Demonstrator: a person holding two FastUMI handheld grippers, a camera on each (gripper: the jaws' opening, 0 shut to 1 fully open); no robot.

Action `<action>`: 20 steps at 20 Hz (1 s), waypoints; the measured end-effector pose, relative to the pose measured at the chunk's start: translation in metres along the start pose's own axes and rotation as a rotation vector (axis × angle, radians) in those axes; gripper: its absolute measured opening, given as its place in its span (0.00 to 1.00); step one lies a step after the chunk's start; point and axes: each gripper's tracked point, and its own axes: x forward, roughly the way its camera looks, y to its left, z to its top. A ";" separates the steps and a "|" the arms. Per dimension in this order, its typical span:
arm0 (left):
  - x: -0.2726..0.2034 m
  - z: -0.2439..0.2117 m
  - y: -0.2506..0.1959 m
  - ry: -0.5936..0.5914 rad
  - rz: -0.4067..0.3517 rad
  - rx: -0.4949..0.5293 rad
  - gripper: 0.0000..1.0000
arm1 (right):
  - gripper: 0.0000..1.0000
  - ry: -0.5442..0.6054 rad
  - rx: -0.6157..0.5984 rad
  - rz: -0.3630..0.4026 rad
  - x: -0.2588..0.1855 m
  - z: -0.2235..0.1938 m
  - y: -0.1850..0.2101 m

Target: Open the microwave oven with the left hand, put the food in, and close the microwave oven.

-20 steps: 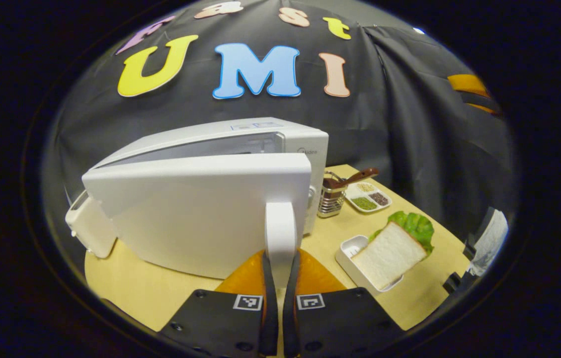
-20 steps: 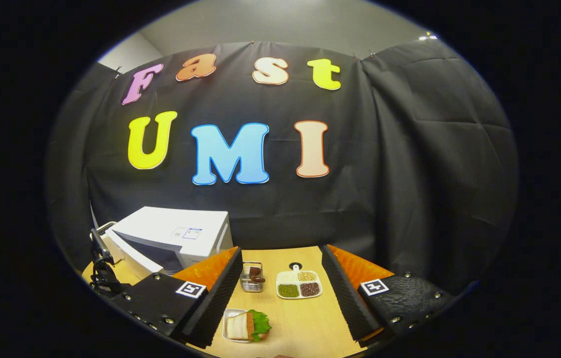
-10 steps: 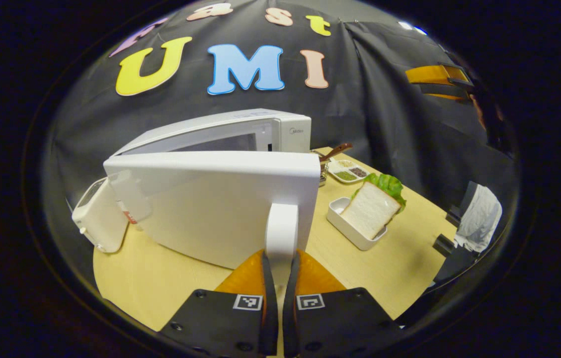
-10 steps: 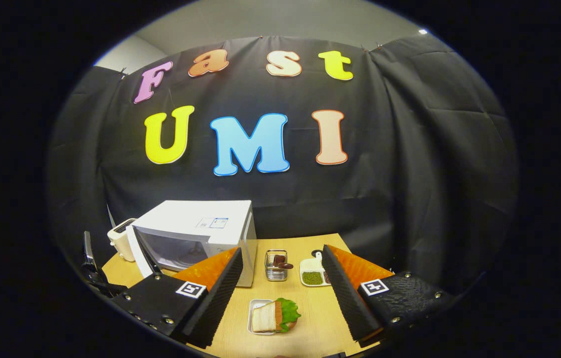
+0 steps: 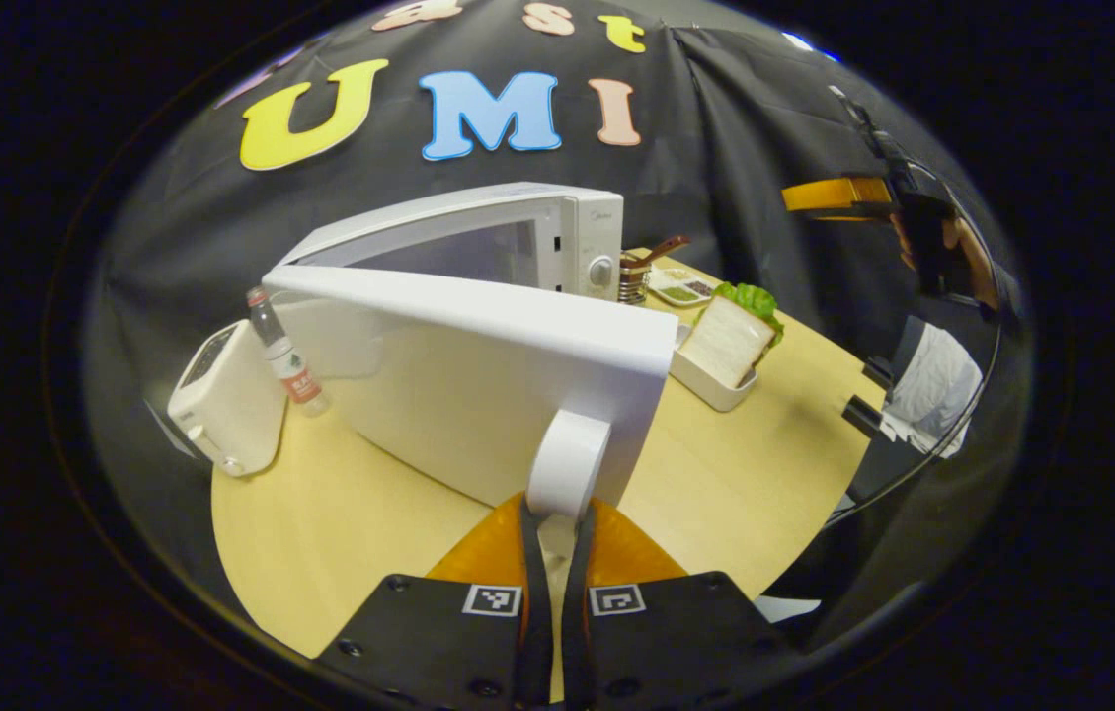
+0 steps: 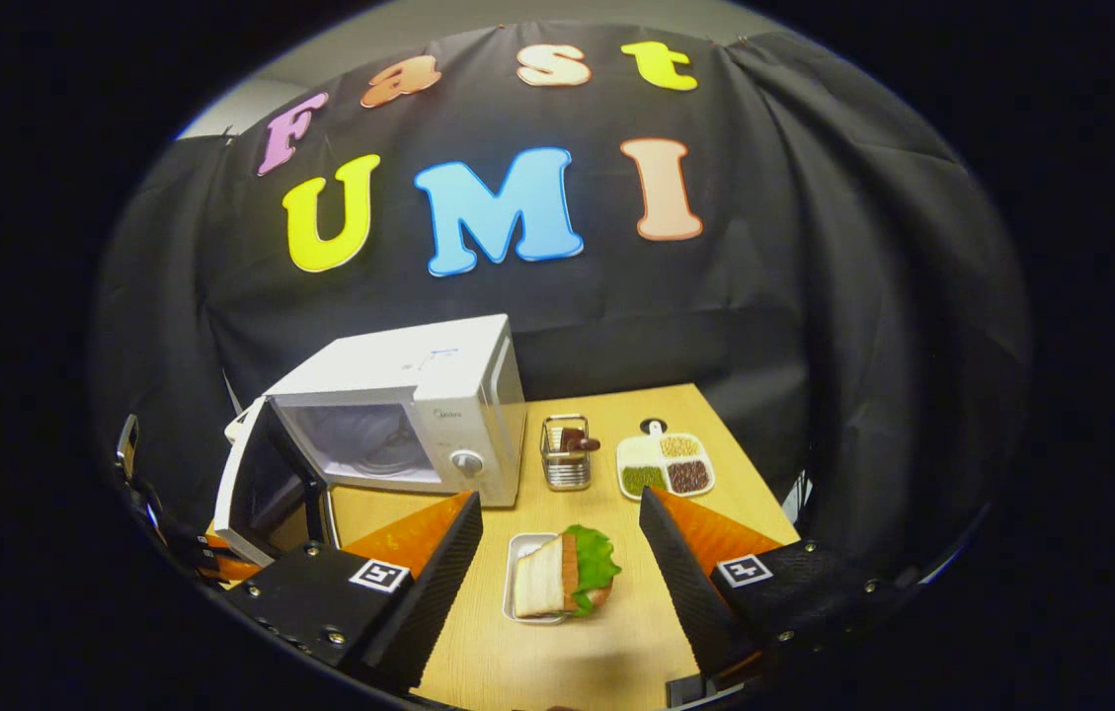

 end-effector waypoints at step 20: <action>-0.077 -0.071 0.103 0.003 0.080 -0.053 0.16 | 0.94 0.343 0.487 0.185 0.079 -0.117 -0.017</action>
